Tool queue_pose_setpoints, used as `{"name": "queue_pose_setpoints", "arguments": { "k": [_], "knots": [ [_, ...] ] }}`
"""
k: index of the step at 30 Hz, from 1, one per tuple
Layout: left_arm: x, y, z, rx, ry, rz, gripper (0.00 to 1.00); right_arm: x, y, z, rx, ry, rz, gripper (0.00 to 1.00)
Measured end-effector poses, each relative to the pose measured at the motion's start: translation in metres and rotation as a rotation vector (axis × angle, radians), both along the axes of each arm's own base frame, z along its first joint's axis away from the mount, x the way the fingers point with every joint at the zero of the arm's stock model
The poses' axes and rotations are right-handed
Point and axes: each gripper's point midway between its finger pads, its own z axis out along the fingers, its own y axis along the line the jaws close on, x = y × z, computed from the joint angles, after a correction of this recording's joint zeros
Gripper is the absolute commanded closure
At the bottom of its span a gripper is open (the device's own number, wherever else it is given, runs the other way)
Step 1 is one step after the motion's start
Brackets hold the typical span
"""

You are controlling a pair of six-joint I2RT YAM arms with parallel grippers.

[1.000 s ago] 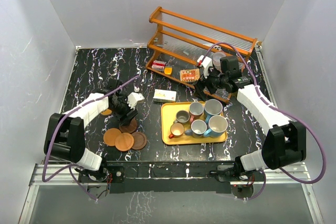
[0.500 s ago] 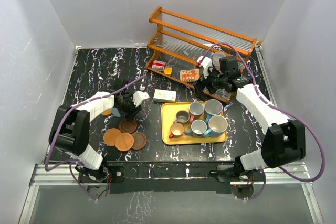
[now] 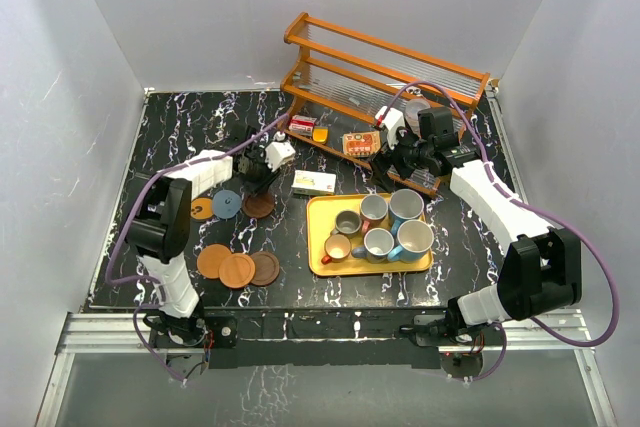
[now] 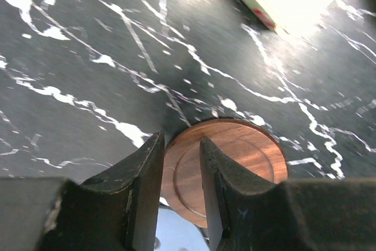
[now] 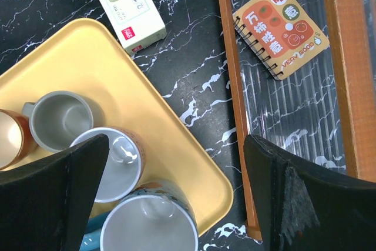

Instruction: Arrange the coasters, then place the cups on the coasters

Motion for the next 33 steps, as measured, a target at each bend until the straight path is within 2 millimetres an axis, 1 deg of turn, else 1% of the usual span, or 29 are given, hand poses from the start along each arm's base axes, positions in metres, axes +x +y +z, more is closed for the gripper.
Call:
{"name": "queue_pose_setpoints", "arguments": {
  "k": [5,11,16,18,20,23,25,29,33],
  "knots": [
    [0.039,0.004,0.001,-0.005,-0.058,0.053,0.71,0.001,-0.001,-0.001,-0.008,-0.004,-0.001,0.02],
    [0.073,0.008,0.003,-0.011,-0.108,0.095,0.71,0.002,-0.003,-0.001,-0.017,-0.009,-0.004,0.02],
    [0.092,0.011,0.003,-0.014,-0.146,0.132,0.71,0.003,-0.004,-0.002,-0.023,-0.010,-0.010,0.02],
    [0.098,0.012,0.004,-0.018,-0.158,0.151,0.68,0.003,-0.004,-0.002,-0.025,-0.011,-0.012,0.02],
    [0.100,0.015,0.005,-0.021,-0.159,0.165,0.61,0.003,-0.004,-0.002,-0.025,-0.011,-0.012,0.02],
    [0.100,0.017,0.006,-0.034,-0.153,0.174,0.46,0.003,-0.004,-0.002,-0.025,-0.011,-0.012,0.02],
    [0.096,0.018,0.008,-0.046,-0.135,0.172,0.38,0.003,-0.004,-0.002,-0.025,-0.011,-0.012,0.02],
    [0.079,0.018,0.014,-0.067,-0.085,0.158,0.33,0.003,-0.004,-0.002,-0.025,-0.011,-0.012,0.02],
    [0.054,0.020,0.036,-0.074,-0.079,0.139,0.30,0.003,-0.005,-0.002,-0.025,-0.011,-0.013,0.02]
  ]
}}
